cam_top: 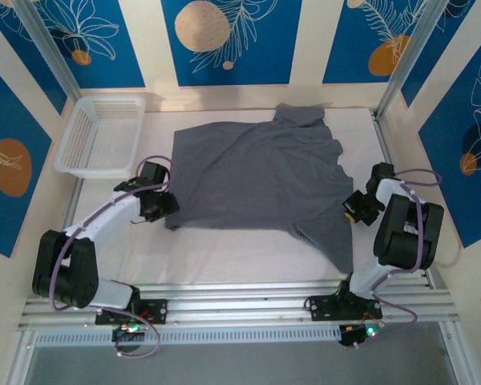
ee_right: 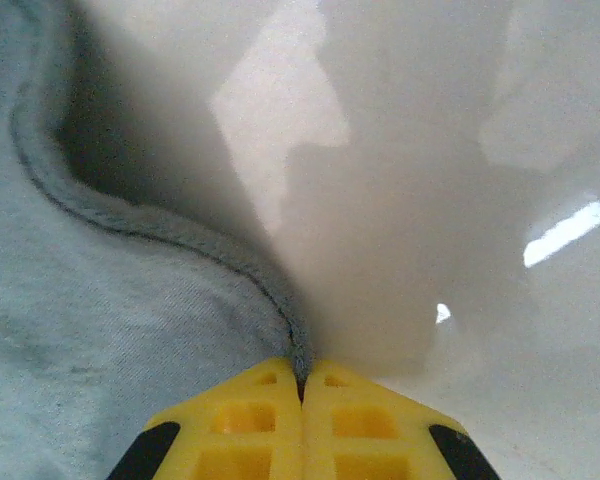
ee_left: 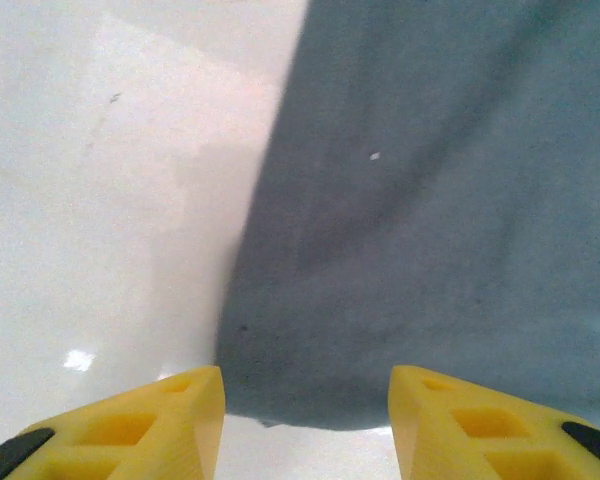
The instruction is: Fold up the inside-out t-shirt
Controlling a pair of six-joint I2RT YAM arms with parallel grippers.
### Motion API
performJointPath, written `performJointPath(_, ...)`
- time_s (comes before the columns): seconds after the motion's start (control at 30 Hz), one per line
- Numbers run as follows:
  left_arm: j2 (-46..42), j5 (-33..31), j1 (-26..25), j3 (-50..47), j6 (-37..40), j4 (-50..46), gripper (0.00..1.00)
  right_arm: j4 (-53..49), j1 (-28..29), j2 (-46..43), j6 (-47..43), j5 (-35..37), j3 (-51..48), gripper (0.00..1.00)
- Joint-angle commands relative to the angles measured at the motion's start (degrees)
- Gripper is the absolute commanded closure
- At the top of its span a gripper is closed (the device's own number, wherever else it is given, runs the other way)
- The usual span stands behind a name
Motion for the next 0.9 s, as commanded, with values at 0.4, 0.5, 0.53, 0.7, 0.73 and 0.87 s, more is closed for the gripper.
performJointPath(0.4, 8.7, 8.08, 1.65, -4.16, -6.33, 5.63, 0.67, 0.6, 3.43, -17.12, 5.76, -5.2, -2.19, 1.0)
performJointPath(0.5, 9.27, 9.07, 1.66, -4.95, -7.5, 6.75, 0.66, 0.64, 3.8, -16.24, 5.46, -5.44, -1.93, 1.0)
performJointPath(0.53, 9.19, 9.01, 1.69, -5.19, -7.71, 6.87, 0.65, 0.71, 3.89, -16.1, 5.4, -5.61, -1.93, 1.0)
performJointPath(0.7, 8.85, 11.14, 1.63, -5.76, -8.17, 7.98, 0.76, 1.14, 4.28, -15.31, 5.88, -5.39, -2.4, 1.0)
performJointPath(0.73, 8.66, 11.24, 1.7, -5.76, -8.3, 7.74, 0.89, 1.29, 4.33, -15.3, 6.37, -5.22, -2.63, 1.0)
performJointPath(0.87, 4.0, 8.92, 2.01, -6.0, -8.19, 4.75, 1.0, 1.1, -0.02, -17.11, 9.04, -6.1, -4.88, 1.0)
